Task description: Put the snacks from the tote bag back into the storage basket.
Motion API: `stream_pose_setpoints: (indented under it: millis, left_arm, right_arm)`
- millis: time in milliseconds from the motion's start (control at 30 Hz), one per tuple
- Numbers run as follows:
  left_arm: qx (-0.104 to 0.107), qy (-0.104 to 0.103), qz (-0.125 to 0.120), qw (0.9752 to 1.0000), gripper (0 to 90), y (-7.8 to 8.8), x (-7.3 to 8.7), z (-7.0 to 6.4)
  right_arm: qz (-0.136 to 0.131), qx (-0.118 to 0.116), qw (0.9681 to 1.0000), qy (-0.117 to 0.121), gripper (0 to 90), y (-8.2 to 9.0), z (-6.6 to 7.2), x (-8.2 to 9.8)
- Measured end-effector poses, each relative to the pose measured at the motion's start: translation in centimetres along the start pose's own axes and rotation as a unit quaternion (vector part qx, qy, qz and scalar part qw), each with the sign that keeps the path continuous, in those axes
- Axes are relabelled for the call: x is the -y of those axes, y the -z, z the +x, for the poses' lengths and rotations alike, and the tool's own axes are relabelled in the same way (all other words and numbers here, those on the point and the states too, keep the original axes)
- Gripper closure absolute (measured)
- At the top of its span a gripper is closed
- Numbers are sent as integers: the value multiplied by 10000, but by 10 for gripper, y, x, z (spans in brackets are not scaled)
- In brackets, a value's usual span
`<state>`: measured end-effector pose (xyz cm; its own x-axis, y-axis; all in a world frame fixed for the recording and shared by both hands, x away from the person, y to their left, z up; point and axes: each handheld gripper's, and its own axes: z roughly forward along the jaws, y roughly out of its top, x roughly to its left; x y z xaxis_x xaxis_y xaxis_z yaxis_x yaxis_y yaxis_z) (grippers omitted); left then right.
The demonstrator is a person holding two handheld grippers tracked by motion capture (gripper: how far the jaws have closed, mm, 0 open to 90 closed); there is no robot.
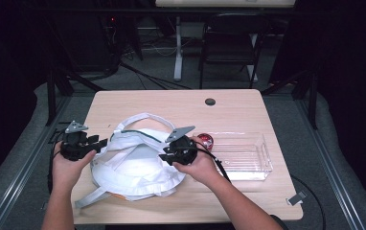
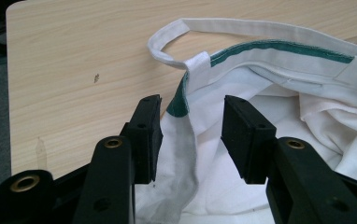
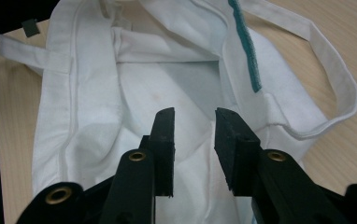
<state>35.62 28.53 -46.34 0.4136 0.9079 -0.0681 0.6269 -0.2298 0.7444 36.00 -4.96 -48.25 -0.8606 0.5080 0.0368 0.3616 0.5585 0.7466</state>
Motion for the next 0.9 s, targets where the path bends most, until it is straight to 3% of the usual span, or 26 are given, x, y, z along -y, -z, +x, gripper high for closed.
stream_pose_setpoints:
  millis: [167, 333, 400, 500, 900]
  left_arm:
    - [-5, -1, 33, 10000, 578, 0, 0, 0]
    - [-7, 33, -13, 10000, 578, 0, 0, -1]
    - [-14, 30, -12, 10000, 578, 1, 0, 0]
    - [-20, 75, -13, 10000, 577, 3, 0, 1]
    - [29, 118, -69, 9999, 567, 7, -1, 1]
  right_arm:
    - [-87, -60, 9999, 83, 693, 4, 10, 8]
    - [-250, -274, 9993, 55, 766, 7, 16, 18]
    - [-146, -280, 9994, 150, 777, 7, 18, 21]
    - [-245, -345, 9991, 74, 793, 8, 20, 24]
    - [-390, -424, 9982, 166, 759, 23, 26, 31]
